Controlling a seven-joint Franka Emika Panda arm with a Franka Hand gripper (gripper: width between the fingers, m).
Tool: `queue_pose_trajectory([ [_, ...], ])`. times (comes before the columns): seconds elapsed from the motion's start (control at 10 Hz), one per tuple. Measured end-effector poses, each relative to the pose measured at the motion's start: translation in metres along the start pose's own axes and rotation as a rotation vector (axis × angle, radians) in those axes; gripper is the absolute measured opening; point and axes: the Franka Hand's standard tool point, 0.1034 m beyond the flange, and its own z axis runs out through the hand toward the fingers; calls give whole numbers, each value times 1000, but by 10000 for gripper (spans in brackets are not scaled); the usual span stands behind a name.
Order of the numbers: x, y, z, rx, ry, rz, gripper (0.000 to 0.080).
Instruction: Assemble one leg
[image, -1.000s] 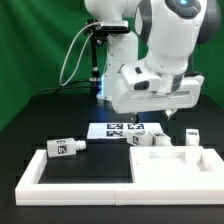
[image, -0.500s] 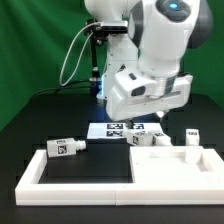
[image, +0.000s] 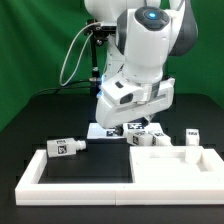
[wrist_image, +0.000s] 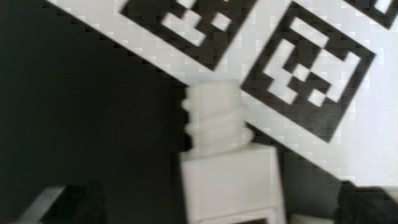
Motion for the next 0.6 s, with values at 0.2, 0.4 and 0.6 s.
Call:
queue_pose_trajectory([
  [0.2, 2, 2, 12, -6, 9, -14, 649],
  [0.4, 4, 7, 16, -5, 29, 7, 503],
  [0.6, 4, 7, 16, -4, 28, 8, 346],
])
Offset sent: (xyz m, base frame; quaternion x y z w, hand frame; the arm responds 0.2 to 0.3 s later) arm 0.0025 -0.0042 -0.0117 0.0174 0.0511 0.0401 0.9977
